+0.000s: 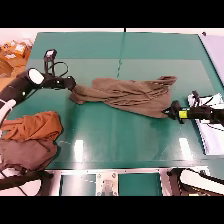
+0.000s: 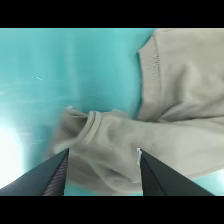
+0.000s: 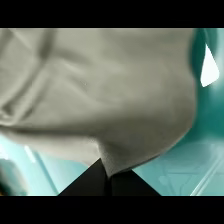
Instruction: Fold the shirts.
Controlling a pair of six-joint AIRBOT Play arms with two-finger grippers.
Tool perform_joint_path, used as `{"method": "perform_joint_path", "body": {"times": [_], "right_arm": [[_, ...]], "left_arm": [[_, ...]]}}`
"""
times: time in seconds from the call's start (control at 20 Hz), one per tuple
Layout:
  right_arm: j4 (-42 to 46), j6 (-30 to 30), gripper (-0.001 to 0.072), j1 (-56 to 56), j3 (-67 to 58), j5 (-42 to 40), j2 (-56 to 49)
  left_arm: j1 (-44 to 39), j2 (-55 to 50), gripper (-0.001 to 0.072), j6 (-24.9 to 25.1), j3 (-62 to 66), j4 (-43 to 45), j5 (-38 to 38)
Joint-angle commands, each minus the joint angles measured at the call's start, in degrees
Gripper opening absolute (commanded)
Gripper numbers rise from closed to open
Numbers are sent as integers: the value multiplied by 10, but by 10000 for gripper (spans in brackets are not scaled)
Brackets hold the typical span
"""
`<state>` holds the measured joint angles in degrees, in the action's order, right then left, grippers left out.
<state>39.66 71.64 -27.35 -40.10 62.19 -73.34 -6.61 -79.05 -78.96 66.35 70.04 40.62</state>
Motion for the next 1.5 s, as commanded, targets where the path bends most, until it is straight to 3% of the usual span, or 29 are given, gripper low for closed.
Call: {"method": "perform_joint_path", "body": {"times": [0.0,0.2,0.4,0.6,0.85,1.15,1.45], "right_arm": [[34,6,11,-58,-38,43,19],[52,5,12,-139,-42,44,36],[51,-4,12,-145,-42,39,36],[49,-3,12,-145,-42,28,36],[49,-3,12,-145,-42,28,36],[49,-3,12,-145,-42,28,35],[49,-3,12,-145,-42,28,35]], "left_arm": [[1,0,496,-1,64,121,94],[59,-7,496,21,76,59,141],[85,-54,496,201,74,-106,267],[53,-115,497,323,73,-133,316],[30,-131,496,370,73,-147,364],[23,-131,496,391,73,-149,399],[38,-120,496,363,129,-99,454]]}}
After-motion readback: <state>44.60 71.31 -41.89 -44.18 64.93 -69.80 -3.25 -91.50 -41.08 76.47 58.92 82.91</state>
